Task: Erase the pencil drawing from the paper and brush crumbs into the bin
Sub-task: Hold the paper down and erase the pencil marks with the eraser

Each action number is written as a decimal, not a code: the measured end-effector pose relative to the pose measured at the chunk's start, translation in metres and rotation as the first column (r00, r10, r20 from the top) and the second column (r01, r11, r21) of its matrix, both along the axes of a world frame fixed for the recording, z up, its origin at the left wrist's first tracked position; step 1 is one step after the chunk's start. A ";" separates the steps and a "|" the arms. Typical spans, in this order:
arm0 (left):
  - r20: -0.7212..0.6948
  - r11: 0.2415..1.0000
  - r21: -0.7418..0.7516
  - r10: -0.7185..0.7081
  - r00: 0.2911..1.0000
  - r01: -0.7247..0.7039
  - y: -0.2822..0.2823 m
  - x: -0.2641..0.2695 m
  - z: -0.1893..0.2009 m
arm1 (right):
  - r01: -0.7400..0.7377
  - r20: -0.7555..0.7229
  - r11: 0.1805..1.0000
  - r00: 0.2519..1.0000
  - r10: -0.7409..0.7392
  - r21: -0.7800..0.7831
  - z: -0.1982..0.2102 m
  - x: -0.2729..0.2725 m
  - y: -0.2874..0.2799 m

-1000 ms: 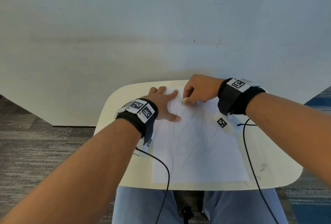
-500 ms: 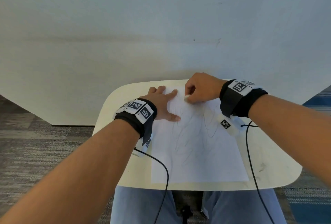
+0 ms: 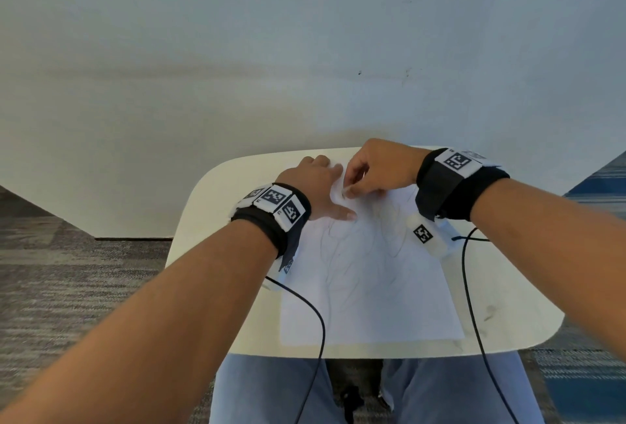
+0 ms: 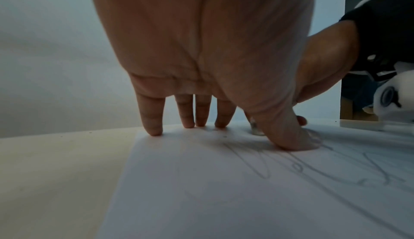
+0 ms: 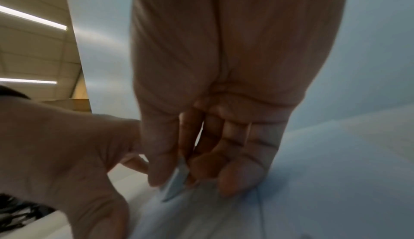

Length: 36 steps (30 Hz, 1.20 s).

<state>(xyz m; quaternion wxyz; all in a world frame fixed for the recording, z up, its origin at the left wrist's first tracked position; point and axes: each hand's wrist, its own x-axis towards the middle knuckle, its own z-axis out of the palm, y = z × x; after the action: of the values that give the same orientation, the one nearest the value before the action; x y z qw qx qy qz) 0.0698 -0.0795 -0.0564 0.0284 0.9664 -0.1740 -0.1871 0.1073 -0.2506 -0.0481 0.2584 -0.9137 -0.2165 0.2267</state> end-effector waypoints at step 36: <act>-0.016 0.998 0.066 0.024 1.000 -0.023 -0.010 -0.003 -0.002 | 0.034 -0.070 0.998 0.997 -0.038 -0.051 0.004 0.007 -0.015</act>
<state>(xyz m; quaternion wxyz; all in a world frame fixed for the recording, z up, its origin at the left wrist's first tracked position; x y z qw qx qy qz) 0.0668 -0.0899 -0.0587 0.0001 0.9672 -0.1563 -0.2005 0.1139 -0.2652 -0.0439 0.2472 -0.9150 -0.1850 0.2598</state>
